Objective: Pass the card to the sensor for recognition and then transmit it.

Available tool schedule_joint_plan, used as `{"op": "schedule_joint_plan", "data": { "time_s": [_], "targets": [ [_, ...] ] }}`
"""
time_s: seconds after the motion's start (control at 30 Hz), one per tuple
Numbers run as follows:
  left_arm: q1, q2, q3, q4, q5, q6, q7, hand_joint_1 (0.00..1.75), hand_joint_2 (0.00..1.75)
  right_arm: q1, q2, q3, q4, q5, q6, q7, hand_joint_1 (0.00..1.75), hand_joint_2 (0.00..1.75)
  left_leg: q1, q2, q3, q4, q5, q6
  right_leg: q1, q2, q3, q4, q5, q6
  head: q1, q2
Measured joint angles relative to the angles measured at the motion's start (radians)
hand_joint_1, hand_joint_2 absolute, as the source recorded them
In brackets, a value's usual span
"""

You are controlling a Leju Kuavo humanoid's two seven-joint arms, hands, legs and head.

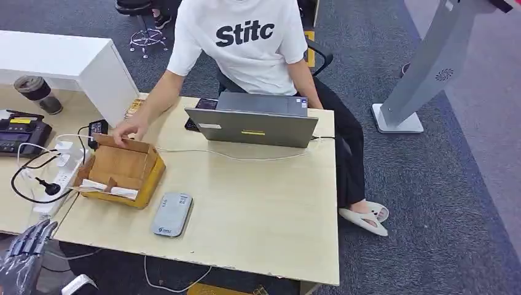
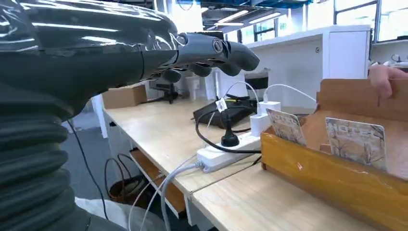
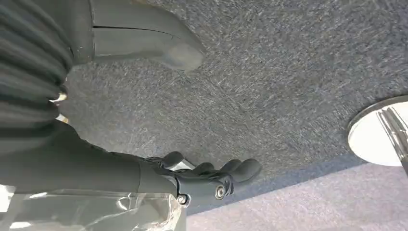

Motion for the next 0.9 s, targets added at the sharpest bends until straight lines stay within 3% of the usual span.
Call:
{"op": "schedule_joint_plan", "data": {
  "time_s": [0.2, 0.33, 0.43, 0.63, 0.9],
  "targets": [
    [0.0, 0.013, -0.004, 0.0, -0.001, 0.0, 0.005, 0.0, 1.75, -0.003, 0.0, -0.007, 0.008, 0.002, 0.0, 0.0, 0.0, 1.75, 0.0, 0.0, 0.0, 0.0, 0.0, 0.0, 0.0, 0.0, 0.0, 0.0, 0.0, 0.0, 0.0, 0.0],
    [-0.006, 0.031, -0.004, 0.0, -0.028, 0.041, 0.089, 0.0, 1.75, -0.005, -0.002, -0.01, 0.024, 0.039, 0.0, 0.006, 0.0, 1.75, 0.0, 0.0, 0.0, 0.0, 0.0, 0.0, 0.0, 0.0, 0.0, 0.0, 0.0, 0.0, 0.0, 0.0],
    [-0.026, 0.075, -0.002, 0.015, -0.074, 0.085, 0.165, 0.0, 1.75, -0.011, -0.013, -0.016, 0.06, 0.076, -0.003, 0.002, 0.0, 1.75, 0.0, 0.0, 0.0, 0.0, 0.0, 0.0, 0.0, 0.0, 0.0, 0.0, 0.0, 0.0, 0.0, 0.0],
    [-0.103, 0.158, 0.03, 0.112, -0.037, 0.08, 0.157, 0.0, 1.75, -0.021, -0.047, -0.016, 0.135, 0.126, -0.011, -0.006, 0.0, 1.75, 0.001, 0.0, 0.0, 0.0, 0.001, -0.001, 0.001, 0.0, 0.002, 0.0, 0.001, -0.001, 0.0, 0.0],
    [-0.203, 0.261, 0.034, 0.295, -0.071, 0.144, 0.199, 0.0, 1.75, -0.036, -0.098, -0.013, 0.237, 0.163, -0.034, -0.032, 0.0, 1.75, 0.001, 0.0, 0.0, 0.0, 0.001, -0.001, 0.001, 0.001, 0.002, 0.001, 0.001, -0.002, 0.0, 0.0]
  ]
}}
